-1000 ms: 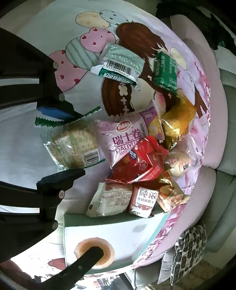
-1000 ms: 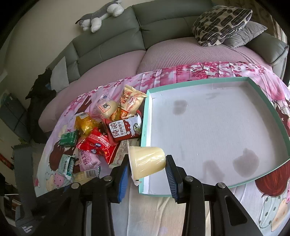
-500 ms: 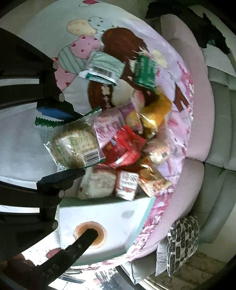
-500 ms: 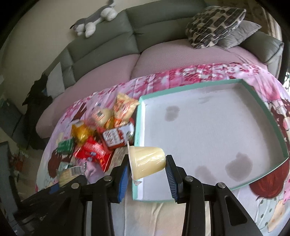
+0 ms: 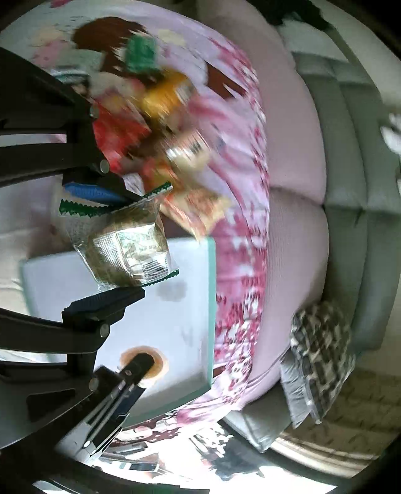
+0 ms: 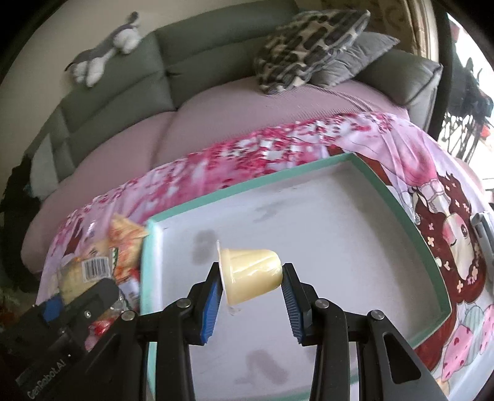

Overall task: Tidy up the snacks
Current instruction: 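Lower the pudding cup and cake packet into the tray and open both grippers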

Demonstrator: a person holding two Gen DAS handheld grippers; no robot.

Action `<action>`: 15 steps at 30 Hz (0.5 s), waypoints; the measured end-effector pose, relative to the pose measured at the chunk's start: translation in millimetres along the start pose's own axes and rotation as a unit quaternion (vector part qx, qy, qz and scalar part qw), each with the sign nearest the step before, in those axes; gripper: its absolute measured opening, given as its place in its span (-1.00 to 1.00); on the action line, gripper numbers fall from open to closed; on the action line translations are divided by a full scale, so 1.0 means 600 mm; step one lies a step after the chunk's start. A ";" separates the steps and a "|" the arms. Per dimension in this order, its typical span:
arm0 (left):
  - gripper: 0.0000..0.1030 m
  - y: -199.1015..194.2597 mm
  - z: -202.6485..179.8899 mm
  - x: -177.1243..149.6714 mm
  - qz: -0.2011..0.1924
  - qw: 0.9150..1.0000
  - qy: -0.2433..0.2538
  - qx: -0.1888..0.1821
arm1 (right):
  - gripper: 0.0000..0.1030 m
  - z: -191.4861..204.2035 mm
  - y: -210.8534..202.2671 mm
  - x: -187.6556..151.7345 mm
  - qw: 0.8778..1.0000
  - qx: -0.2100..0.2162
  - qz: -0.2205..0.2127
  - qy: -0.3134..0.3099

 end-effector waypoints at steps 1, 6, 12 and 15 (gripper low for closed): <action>0.02 0.006 -0.008 0.006 -0.001 1.000 0.006 -0.006 | -0.21 -0.010 0.006 0.006 1.000 -0.004 0.000 0.005; 0.03 0.052 -0.045 0.039 0.000 0.999 0.025 -0.023 | -0.21 -0.040 0.036 0.033 1.000 -0.017 -0.005 0.014; 0.03 0.118 -0.058 0.063 0.006 0.999 0.022 -0.034 | -0.21 -0.070 0.065 0.047 0.999 -0.028 -0.010 0.025; 0.09 0.135 -0.063 0.071 0.003 0.999 0.023 -0.028 | -0.20 -0.077 0.073 0.047 0.999 -0.033 -0.007 0.021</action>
Point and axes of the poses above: each gripper's, at about its wrist camera, not at the fingertips, and y roughly the way its jaws point, z to its left, x to its top, the point moved 3 cm from there along y, roughly the way its jaws point, and after that the axes turned 2 degrees about y, right-handed, at the moved point
